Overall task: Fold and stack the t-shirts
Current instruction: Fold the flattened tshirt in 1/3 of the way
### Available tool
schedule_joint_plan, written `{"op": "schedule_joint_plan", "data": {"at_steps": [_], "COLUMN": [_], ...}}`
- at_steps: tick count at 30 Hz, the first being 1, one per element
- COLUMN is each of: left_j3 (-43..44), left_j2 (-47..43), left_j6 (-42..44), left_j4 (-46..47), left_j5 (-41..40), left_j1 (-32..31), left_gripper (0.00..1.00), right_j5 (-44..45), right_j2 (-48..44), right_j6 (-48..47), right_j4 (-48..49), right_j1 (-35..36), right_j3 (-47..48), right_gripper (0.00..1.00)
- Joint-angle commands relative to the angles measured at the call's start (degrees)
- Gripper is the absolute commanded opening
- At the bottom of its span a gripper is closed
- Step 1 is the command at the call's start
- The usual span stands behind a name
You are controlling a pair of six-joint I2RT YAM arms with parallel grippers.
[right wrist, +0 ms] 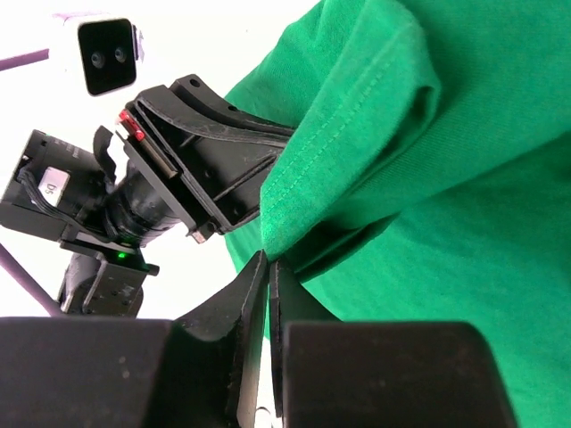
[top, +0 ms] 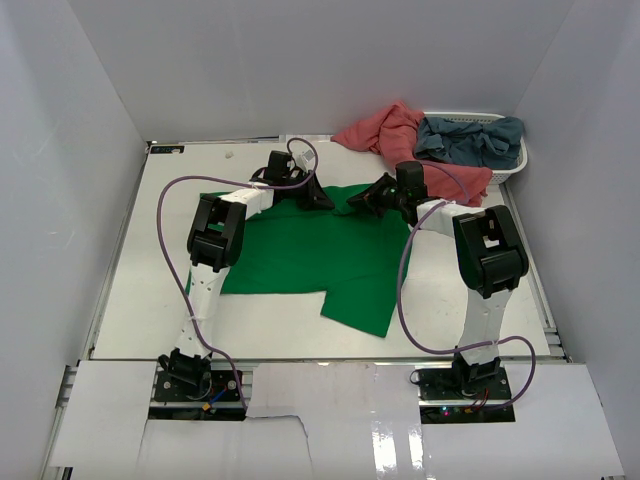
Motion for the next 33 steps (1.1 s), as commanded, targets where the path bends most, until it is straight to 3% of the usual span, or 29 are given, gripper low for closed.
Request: {"op": "schedule_joint_plan", "data": {"at_steps": [1, 6, 11, 14, 16, 20, 21, 26, 30, 33], "left_j3": [-0.33, -0.95, -1.04, -1.21, -1.12, -0.95, -0.95, -0.33, -0.33, 0.19], "left_j2": [-5.08, -5.43, -5.79, -5.96, -5.96, -6.22, -6.31, -6.40, -6.84, -6.67], "left_j6": [0.97, 1.23, 1.32, 1.41, 1.41, 1.50, 1.59, 1.59, 2.11, 2.47], "left_j4": [-0.33, -0.33, -0.42, -0.33, -0.33, -0.42, -0.51, -0.68, -1.29, -1.82], "left_j5": [0.57, 0.40, 0.40, 0.22, 0.22, 0.22, 0.22, 0.22, 0.05, -0.13], "left_j1": [-0.53, -0.53, -0.53, -0.53, -0.53, -0.53, -0.53, -0.53, -0.53, -0.53], "left_gripper": [0.21, 0.21, 0.21, 0.21, 0.21, 0.21, 0.21, 0.21, 0.22, 0.22], "right_j5": [-1.89, -2.42, -3.03, -3.21, -1.90, 6.25, 7.33, 5.95, 5.84, 11.01], "right_j2": [-2.40, -3.98, -5.56, -6.88, -7.85, -7.76, -7.59, -4.69, -3.80, -5.55], "right_j6": [5.09, 12.83, 19.51, 24.70, 20.17, -2.40, -8.36, -15.09, -21.75, -26.60], "right_j4": [1.94, 2.64, 6.59, 15.47, 13.99, -6.35, -7.19, -6.32, -15.16, -22.12], "right_j1": [-0.33, -0.60, -0.68, -0.77, -1.03, -1.12, -1.12, -3.49, -3.15, -2.27], "right_j3": [0.25, -2.56, -7.04, -12.22, -10.93, 1.01, 3.47, 4.98, 7.62, 8.33], "right_gripper": [0.08, 0.08, 0.28, 0.39, 0.42, 0.46, 0.47, 0.48, 0.47, 0.46]}}
